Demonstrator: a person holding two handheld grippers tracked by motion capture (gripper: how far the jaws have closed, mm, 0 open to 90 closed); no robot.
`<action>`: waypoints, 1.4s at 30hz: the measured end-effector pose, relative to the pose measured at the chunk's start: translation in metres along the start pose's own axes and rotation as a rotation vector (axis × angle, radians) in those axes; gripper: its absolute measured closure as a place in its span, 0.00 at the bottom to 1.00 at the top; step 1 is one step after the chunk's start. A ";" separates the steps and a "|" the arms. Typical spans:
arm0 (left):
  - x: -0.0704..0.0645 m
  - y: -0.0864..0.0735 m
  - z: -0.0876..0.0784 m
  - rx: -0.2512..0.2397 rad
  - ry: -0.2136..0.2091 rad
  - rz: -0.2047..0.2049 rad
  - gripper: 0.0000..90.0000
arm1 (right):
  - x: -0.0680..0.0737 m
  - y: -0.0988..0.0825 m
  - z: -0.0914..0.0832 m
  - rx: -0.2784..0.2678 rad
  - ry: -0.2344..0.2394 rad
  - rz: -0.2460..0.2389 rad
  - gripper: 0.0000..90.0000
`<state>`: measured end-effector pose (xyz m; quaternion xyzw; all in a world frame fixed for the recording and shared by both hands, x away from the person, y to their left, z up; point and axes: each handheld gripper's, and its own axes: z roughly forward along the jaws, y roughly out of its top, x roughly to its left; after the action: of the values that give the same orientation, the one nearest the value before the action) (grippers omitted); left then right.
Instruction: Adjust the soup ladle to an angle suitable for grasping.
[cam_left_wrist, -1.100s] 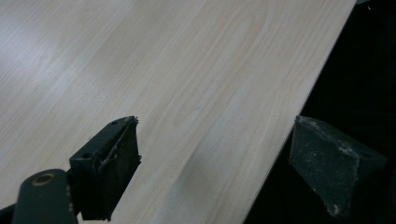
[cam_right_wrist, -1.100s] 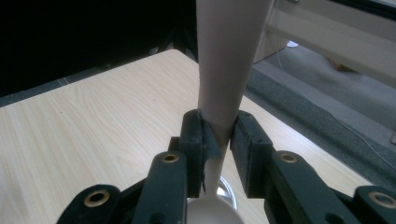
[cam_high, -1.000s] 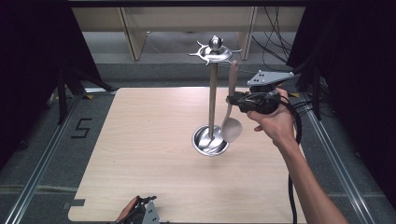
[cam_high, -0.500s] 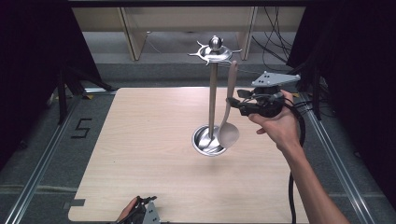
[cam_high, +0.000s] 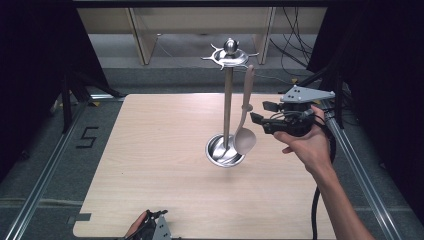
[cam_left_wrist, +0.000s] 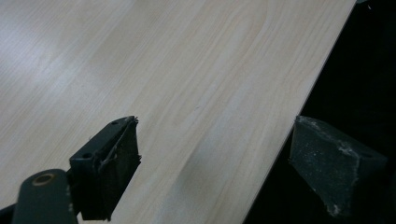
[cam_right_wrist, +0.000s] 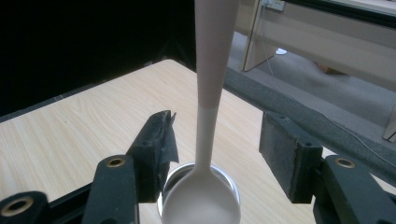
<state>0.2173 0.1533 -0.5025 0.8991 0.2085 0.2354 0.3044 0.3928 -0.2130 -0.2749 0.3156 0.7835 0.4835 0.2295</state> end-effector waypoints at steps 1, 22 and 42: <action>0.000 0.000 0.000 0.000 -0.007 -0.001 0.16 | 0.000 -0.005 -0.002 -0.002 -0.001 0.003 0.49; 0.000 0.000 0.000 -0.008 -0.007 -0.012 0.17 | 0.014 -0.058 -0.014 0.062 -0.040 -0.033 0.46; 0.001 0.000 0.000 -0.007 0.001 -0.010 0.17 | 0.024 -0.123 -0.022 0.092 -0.043 -0.004 0.46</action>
<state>0.2181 0.1534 -0.5021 0.8968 0.2124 0.2352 0.3086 0.3275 -0.2500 -0.3774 0.3348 0.8003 0.4398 0.2325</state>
